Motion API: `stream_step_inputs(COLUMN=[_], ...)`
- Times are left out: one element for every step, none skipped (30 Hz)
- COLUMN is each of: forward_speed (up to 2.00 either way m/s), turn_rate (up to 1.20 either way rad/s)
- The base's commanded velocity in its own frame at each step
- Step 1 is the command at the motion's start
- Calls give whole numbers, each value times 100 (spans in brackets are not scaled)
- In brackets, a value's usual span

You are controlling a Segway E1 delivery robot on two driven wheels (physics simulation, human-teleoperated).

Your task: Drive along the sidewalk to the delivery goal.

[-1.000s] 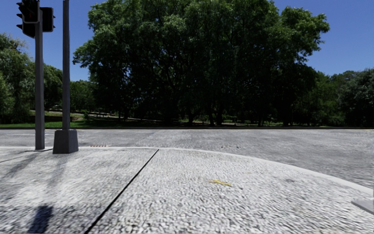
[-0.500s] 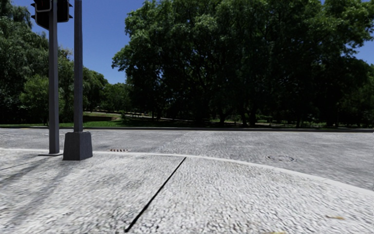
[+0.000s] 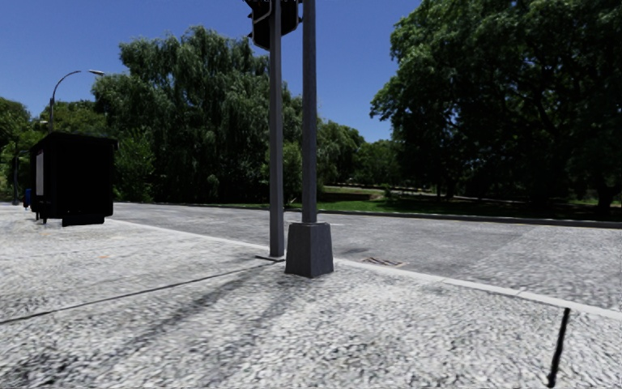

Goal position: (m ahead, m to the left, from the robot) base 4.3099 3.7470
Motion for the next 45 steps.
stream_step_inputs(forward_speed=[200, 200, 200, 200, 200, 200, 200, 200, 200, 200, 200, 200, 200, 200, 200, 200, 200, 200, 200, 200, 200, 200, 200, 200, 200, 200, 200, 200, 200, 200, 200, 200, 200, 200, 200, 200, 200, 200, 200, 200, 200, 200, 200, 200, 200], turn_rate=[86, 83, 80, 80, 80, 80, 80, 80, 80, 80, 80, 90, 95, 95, 100, 108, 120, 120, 120, 120, 120, 120, 120, 120, 119, 103, 91, 75, 31, 0, 0, 0, 0, 0, 0, 0, 0, 0, 0, 0, 0, 0, 0, 0, 0])
